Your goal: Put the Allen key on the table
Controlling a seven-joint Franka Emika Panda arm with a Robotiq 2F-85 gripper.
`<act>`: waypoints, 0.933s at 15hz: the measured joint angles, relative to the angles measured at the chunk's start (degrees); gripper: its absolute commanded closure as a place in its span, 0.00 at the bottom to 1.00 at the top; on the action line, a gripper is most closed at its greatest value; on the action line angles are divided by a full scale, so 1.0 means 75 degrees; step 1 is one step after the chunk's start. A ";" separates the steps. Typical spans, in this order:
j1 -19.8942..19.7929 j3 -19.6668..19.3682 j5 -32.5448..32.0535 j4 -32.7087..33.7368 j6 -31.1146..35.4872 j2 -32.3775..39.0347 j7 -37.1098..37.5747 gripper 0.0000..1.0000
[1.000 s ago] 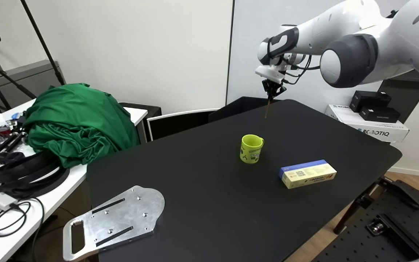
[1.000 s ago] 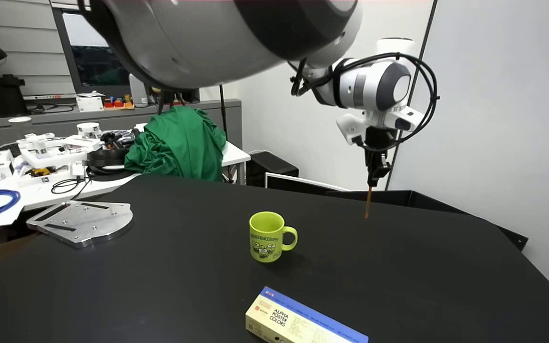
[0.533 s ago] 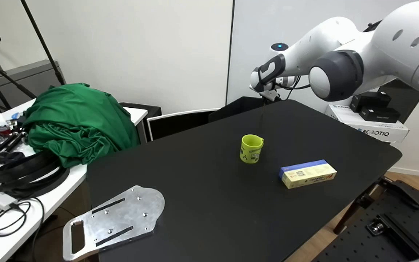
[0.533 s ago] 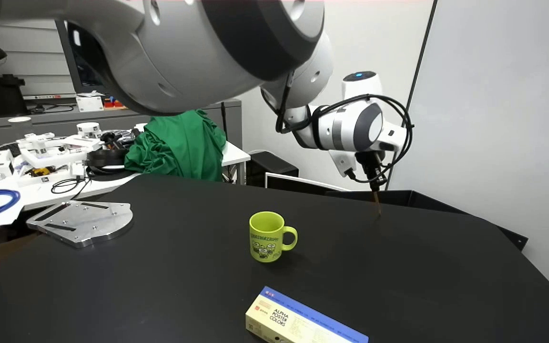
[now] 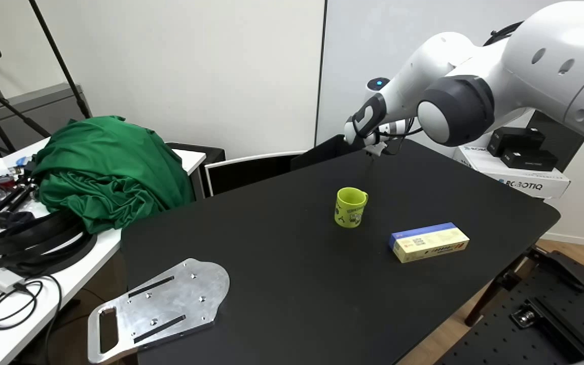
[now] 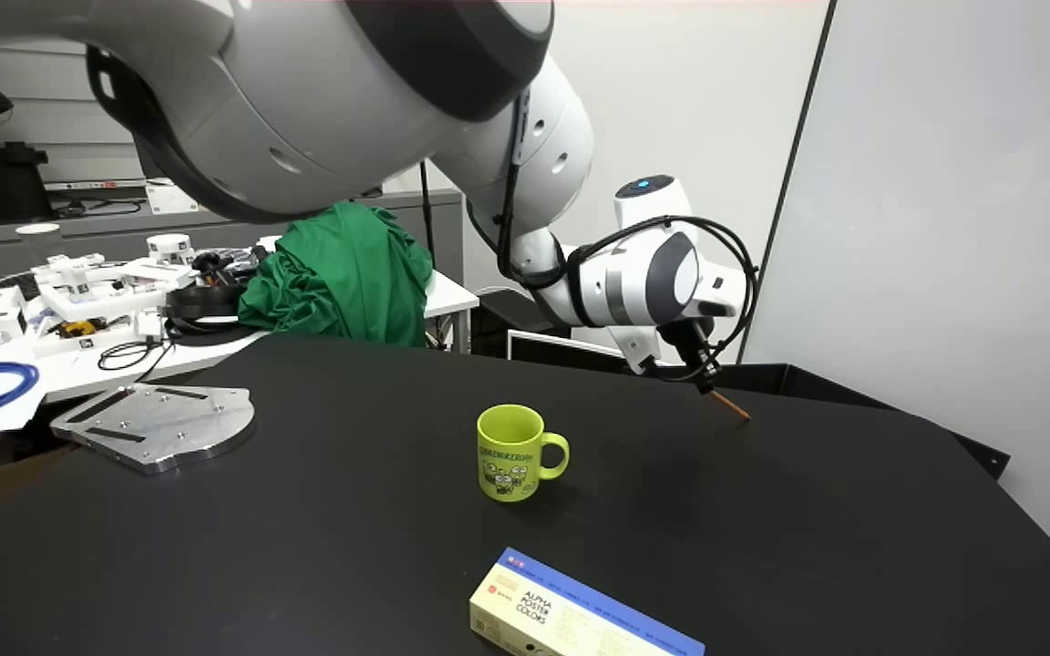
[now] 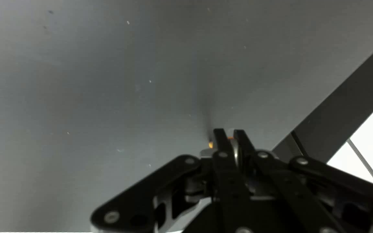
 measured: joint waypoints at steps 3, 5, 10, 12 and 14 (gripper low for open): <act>0.0132 0.0017 0.0033 -0.0214 -0.0804 -0.0020 0.0002 0.98; 0.0159 0.0055 0.0074 -0.0229 -0.1640 -0.0043 0.0002 0.98; 0.0127 0.0222 0.0318 -0.0177 -0.3931 -0.0296 0.0001 0.98; -0.0052 0.0532 0.0193 -0.0078 -0.4816 -0.0448 0.0107 0.98; -0.0291 0.0862 0.0147 0.0080 -0.5493 -0.0536 0.0210 0.98</act>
